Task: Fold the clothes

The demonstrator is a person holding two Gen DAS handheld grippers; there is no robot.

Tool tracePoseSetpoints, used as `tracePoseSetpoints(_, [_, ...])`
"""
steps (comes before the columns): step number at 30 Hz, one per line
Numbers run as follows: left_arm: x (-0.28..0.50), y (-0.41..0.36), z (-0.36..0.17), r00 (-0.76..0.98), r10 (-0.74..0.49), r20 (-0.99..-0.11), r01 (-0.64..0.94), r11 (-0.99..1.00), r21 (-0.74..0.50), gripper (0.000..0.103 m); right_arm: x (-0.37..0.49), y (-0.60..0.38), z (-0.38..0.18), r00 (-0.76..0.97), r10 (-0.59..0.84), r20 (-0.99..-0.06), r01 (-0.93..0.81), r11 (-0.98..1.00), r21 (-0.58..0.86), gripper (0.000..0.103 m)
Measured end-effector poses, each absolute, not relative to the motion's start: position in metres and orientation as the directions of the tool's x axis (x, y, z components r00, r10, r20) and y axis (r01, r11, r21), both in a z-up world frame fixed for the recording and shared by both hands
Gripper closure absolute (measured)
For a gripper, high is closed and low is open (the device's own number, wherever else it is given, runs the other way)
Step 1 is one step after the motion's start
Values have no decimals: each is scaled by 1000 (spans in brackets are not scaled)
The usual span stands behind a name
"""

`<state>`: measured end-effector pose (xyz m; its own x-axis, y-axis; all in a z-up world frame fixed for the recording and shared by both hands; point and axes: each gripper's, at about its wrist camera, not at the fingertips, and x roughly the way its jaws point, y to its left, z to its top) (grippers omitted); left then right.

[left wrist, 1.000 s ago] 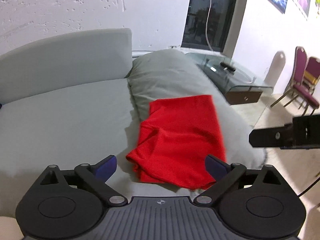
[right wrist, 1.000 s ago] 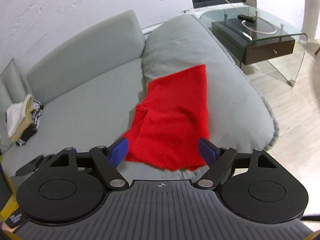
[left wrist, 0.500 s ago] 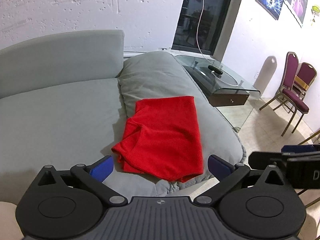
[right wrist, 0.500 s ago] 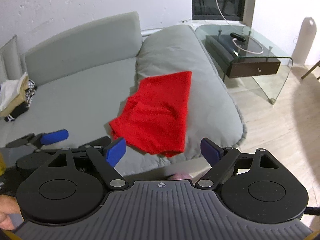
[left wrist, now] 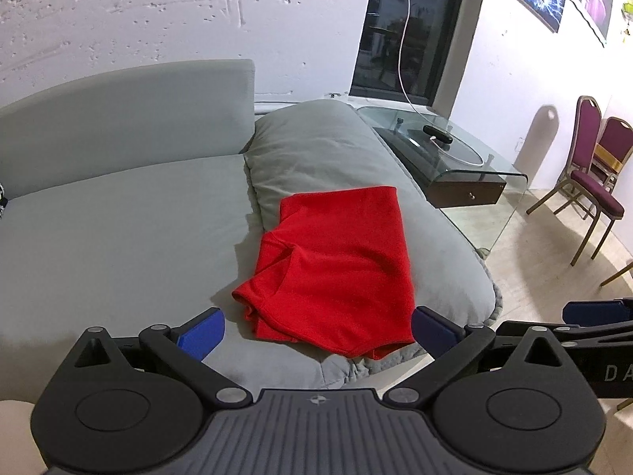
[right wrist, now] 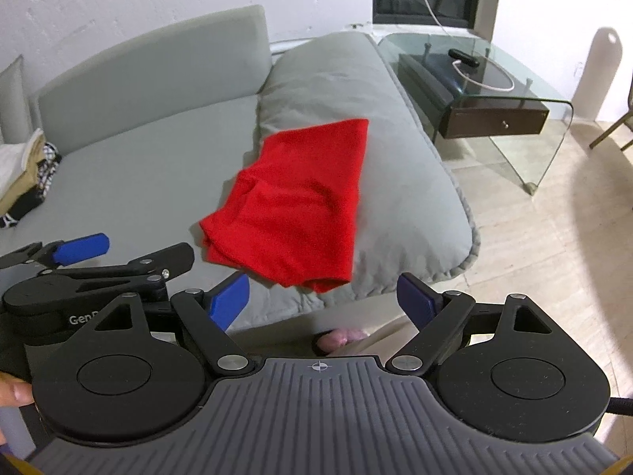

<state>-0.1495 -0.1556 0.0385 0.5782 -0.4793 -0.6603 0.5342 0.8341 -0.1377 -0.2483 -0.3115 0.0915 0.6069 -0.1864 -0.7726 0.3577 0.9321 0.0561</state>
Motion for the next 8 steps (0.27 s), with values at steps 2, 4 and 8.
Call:
tracePoseSetpoints(2, [-149,-156,37,573,-480,-665,534,834,-141,1,-248,-312,90,606,-183,-774,355,933,58,17])
tracePoseSetpoints(4, [-148,-155,36,569,-479,-668,532,834,-145,1,-248,-312,89,605,-182,-775,354,933,57,17])
tracePoseSetpoints(8, [-147,-156,35,569,-481,-666,533,833,-146,1,-247,-313,88,602,-179,-778,357,932,62,16])
